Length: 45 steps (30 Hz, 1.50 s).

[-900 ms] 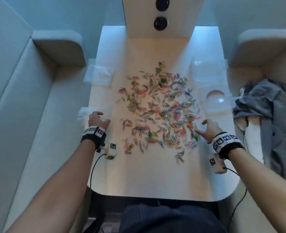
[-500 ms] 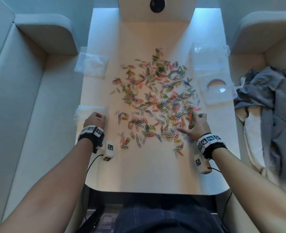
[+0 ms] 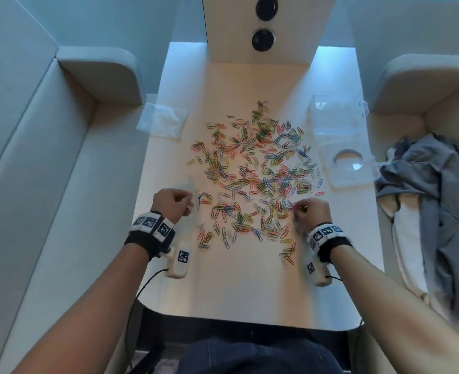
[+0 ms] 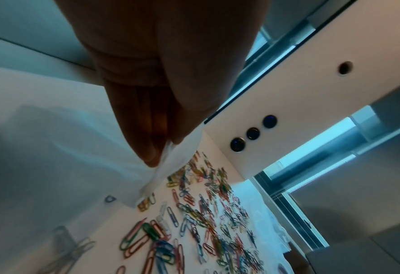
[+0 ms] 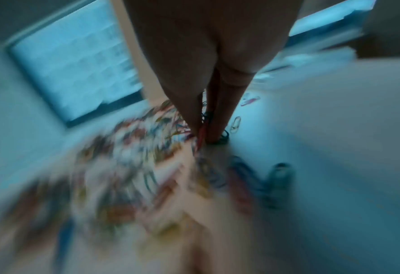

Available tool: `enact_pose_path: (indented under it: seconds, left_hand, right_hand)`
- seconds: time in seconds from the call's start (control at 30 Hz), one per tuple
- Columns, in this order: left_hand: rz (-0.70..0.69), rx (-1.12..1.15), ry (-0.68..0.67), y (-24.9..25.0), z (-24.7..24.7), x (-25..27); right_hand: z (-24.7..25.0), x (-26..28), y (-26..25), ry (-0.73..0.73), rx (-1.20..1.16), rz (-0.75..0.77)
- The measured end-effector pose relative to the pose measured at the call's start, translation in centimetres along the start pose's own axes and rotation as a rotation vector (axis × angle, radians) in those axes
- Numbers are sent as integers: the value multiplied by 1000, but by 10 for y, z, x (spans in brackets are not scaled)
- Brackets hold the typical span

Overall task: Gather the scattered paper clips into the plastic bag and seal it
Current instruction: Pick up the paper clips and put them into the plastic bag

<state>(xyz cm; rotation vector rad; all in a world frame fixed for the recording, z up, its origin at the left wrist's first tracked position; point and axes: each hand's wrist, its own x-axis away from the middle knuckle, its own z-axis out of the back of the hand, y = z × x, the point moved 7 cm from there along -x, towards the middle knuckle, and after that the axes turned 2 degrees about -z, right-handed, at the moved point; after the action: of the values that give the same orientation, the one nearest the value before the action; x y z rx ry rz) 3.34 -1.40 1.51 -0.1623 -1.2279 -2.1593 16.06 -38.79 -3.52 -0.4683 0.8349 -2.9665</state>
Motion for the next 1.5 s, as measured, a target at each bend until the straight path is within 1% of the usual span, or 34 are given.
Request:
enact_pose_path:
  seconds: [0.03,0.07,0.1,0.13,0.17,0.2,0.27,0.33,0.4,0.47,0.53,0.6,0.67,0.73,0.83,0.9,1.0,1.07,1.1,1.13,1.2,1.23,1.27,1.3,1.4,1.5]
  left_hand:
    - [-19,-11,-3,8,-2,2]
    - [-36,-27,-10,16,-4,4]
    - [-58,-48,-16,24,-7,6]
    - [-85,-80,-23,33,-10,7]
    - [-118,-119,-30,43,-13,8]
    - [-150,-166,-40,53,-16,9]
    - [-201,-250,-62,71,-23,9]
    - [-234,-302,-87,88,-29,9]
    - [-267,-339,-104,107,-35,10]
    - [-297,-358,-122,126,-43,12]
    - [-329,-390,-162,144,-53,14]
    - [-357,-411,-191,159,-64,14]
    - [-377,-423,-201,170,-73,14]
    - [-379,-434,-200,178,-78,13]
    - [-358,-402,-188,180,-82,8]
    - [-363,-367,-167,183,-83,5]
    - [-391,-341,-153,192,-86,5]
    - [-439,-364,-156,202,-90,6]
    - [-465,-396,-158,205,-93,7]
    - [-483,-438,-162,207,-96,6]
    - [-510,-538,-174,209,-100,3]
    - [-528,-593,-186,209,-103,2]
    - [-549,-653,-201,211,-107,2]
    - [-567,-714,-218,212,-111,3]
    - [-592,-857,-275,217,-125,10]
    - [-600,-886,-288,217,-133,10]
  right_hand:
    - [4,-1,7,-2,-95,-106]
    - [6,-1,15,-14,-238,-217]
    - [6,0,21,-46,-438,-333]
    - [4,3,23,-79,-696,-423]
    - [3,5,19,-108,-934,-478]
    - [5,7,12,-123,-1129,-498]
    - [13,10,-11,-159,-1389,-491]
    - [21,14,-41,-229,-1614,-485]
    - [28,20,-72,-310,-1751,-471]
    - [33,23,-103,-380,-1791,-421]
    - [34,24,-129,-424,-1811,-375]
    - [32,24,-149,-437,-1802,-347]
    - [26,21,-159,-411,-1735,-312]
    - [23,16,-161,-339,-1613,-254]
    - [25,8,-152,-208,-1392,-174]
    - [29,4,-144,-153,-1209,-149]
    - [32,-1,-139,-97,-775,-74]
    - [31,-6,-141,-106,-560,-51]
    - [32,-9,-141,-119,-524,-68]
    - [31,-12,-140,-144,-538,-108]
    - [30,-16,-136,-214,-706,-220]
    - [30,-16,-135,-231,-776,-251]
    - [32,-17,-133,-224,-803,-261]
    - [34,-18,-131,-210,-782,-254]
    - [39,-23,-126,-170,-634,-192]
    - [35,-27,-122,-225,-611,-176]
